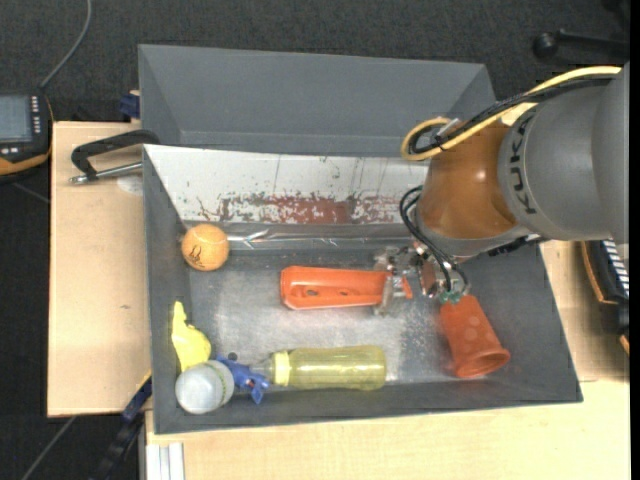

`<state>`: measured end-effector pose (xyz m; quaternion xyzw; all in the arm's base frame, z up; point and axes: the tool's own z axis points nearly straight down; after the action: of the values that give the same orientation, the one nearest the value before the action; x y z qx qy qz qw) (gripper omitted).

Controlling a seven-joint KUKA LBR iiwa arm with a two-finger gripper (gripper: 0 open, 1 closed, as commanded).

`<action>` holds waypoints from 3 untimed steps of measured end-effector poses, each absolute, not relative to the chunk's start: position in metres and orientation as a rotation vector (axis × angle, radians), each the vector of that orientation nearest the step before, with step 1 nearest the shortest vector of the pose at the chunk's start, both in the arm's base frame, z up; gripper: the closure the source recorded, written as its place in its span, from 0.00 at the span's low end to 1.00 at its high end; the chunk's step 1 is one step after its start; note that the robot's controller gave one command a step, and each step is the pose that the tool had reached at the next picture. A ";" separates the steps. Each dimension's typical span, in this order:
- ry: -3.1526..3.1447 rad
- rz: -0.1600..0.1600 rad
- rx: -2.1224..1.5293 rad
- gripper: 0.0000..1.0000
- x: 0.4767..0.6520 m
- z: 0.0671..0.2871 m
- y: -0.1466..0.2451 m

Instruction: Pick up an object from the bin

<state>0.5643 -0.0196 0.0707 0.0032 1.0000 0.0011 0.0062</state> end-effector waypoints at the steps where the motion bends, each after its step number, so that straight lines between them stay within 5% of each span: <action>1: 3.129 0.003 0.010 1.00 0.564 0.071 -0.020; 3: 3.128 0.005 -0.009 1.00 0.554 0.083 -0.006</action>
Offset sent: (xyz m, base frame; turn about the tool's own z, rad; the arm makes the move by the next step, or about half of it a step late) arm -0.0113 0.0127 0.0108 -0.0071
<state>0.5536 -0.0057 0.0826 -0.0029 1.0000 0.0016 0.0065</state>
